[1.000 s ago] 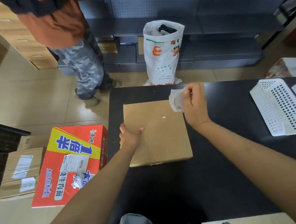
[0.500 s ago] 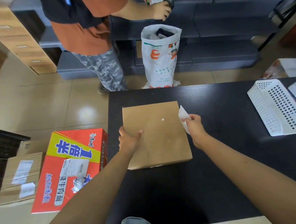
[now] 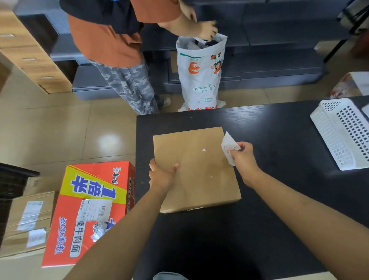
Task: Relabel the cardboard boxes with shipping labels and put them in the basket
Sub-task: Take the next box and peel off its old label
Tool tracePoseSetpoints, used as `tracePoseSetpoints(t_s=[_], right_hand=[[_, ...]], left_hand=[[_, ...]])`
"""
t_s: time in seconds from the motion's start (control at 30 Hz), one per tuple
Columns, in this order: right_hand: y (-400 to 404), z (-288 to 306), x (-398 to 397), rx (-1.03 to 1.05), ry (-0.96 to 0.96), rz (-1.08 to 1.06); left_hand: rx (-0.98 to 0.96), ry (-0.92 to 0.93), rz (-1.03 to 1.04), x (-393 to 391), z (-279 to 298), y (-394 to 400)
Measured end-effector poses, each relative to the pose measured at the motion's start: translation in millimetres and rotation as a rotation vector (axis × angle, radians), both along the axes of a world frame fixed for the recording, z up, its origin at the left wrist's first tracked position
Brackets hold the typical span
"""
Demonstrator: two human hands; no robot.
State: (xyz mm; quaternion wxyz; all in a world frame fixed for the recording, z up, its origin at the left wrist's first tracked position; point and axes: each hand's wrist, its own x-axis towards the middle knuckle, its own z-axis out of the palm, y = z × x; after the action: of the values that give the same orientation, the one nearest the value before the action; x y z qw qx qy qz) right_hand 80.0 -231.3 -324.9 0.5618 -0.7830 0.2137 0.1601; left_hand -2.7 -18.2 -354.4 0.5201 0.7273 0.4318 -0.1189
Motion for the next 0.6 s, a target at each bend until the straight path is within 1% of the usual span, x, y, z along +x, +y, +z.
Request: tracePoseSetpoints(t_s=[0.17, 0.6], right_hand=[[-1.2, -3.0, -0.4, -0.009, -0.008, 0.072], [0.6, -7.1, -5.6, 0.008, -0.017, 0.179]], left_hand=[[0.002, 0.003, -0.001, -0.5, -0.3, 0.4], [0.015, 0.013, -0.021, -0.9, 1.3, 0.6]])
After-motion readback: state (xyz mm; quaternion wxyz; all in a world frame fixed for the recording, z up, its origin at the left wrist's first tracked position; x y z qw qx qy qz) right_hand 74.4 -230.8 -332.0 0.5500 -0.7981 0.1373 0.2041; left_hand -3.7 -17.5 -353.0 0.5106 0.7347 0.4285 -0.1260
